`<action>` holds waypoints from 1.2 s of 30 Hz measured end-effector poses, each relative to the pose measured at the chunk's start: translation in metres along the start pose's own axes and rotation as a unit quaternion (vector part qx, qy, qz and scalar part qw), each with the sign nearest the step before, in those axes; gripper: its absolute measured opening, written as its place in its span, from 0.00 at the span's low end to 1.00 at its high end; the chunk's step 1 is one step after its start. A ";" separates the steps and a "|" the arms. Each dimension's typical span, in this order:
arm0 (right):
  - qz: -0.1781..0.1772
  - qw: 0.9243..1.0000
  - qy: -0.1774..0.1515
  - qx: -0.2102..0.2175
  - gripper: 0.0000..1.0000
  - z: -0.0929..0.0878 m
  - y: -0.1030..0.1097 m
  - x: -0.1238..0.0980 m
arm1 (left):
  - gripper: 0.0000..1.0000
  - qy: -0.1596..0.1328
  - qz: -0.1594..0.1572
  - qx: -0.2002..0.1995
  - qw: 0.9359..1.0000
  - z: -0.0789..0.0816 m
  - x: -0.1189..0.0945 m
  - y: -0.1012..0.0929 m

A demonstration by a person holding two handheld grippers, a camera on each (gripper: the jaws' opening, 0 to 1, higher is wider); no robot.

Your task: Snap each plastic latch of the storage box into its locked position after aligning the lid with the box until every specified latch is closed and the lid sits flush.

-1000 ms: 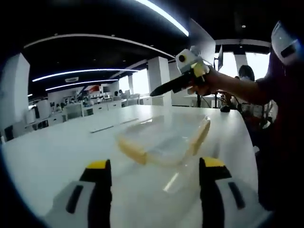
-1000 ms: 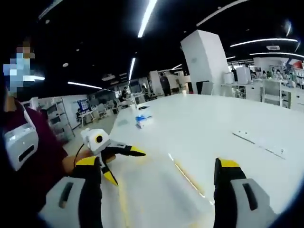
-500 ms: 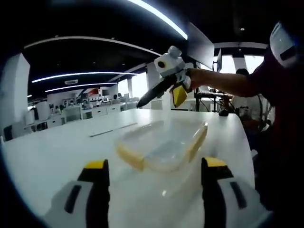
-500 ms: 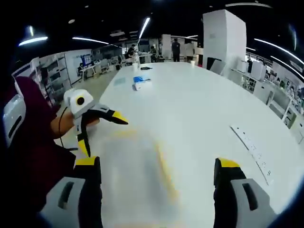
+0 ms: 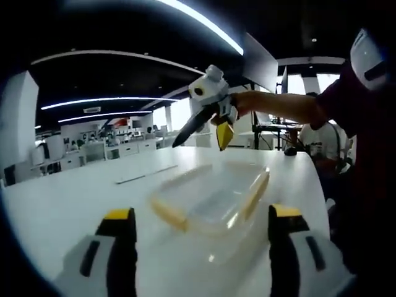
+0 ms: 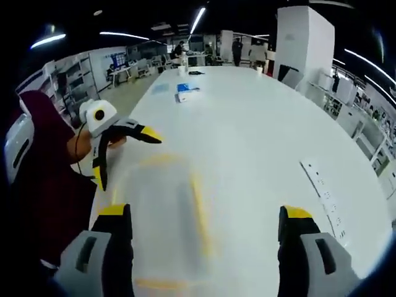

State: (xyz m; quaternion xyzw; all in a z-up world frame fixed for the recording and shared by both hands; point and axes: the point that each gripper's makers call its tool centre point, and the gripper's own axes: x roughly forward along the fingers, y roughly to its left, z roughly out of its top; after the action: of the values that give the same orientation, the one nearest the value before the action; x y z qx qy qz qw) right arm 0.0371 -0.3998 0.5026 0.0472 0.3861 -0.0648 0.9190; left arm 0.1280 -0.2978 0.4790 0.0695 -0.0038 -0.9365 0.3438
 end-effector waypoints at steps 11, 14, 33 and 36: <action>0.085 0.991 0.082 -0.062 0.99 -0.009 0.023 0.011 | 0.96 -0.007 -0.002 -0.009 1.000 0.010 0.002 -0.006; 0.099 0.988 0.102 -0.066 1.00 -0.013 0.026 0.014 | 0.97 -0.006 0.000 -0.011 1.000 0.012 0.003 -0.006; 0.173 0.961 0.212 -0.045 0.87 -0.044 0.027 0.013 | 0.97 0.014 0.000 -0.012 1.000 0.016 0.023 -0.006; 0.177 0.958 0.222 -0.050 0.86 -0.047 0.024 0.016 | 0.96 0.017 0.003 -0.012 1.000 0.016 0.024 -0.005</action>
State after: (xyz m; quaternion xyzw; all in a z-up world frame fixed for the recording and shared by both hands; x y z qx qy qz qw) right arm 0.0189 -0.3713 0.4591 0.0821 0.5683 0.1299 0.8083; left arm 0.1050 -0.3102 0.4912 0.0811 0.0134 -0.9341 0.3473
